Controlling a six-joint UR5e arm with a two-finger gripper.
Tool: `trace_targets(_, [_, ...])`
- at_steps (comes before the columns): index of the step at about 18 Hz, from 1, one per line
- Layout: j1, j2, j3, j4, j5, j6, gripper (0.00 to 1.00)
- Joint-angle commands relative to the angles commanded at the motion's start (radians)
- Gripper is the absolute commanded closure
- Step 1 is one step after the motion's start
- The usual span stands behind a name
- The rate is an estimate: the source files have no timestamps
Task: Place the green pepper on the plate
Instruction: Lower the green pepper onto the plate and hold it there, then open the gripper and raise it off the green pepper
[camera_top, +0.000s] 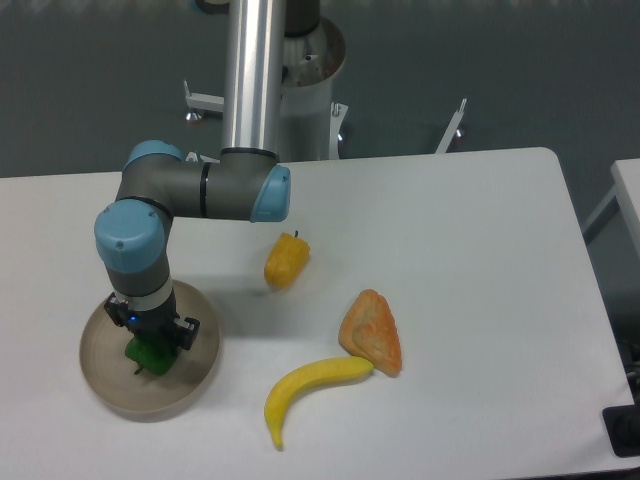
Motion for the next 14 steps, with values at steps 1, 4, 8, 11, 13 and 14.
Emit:
trace_targets(1, [0.0,0.002,0.0,0.0,0.002,0.002,0.26])
trace_targets(4, [0.002,0.018,0.0,-0.002,0.002,0.026,0.04])
trace_targets(8, [0.011,0.052,0.0,-0.009,0.002,0.041,0.0])
trace_targets(11, [0.084,0.103,-0.002,-0.021,0.002,0.142,0.0])
trace_targets(13, [0.144,0.126,0.002,-0.034,0.003,0.227,0.0])
trace_targets(14, [0.175,0.136,0.006,-0.053,0.003,0.274,0.0])
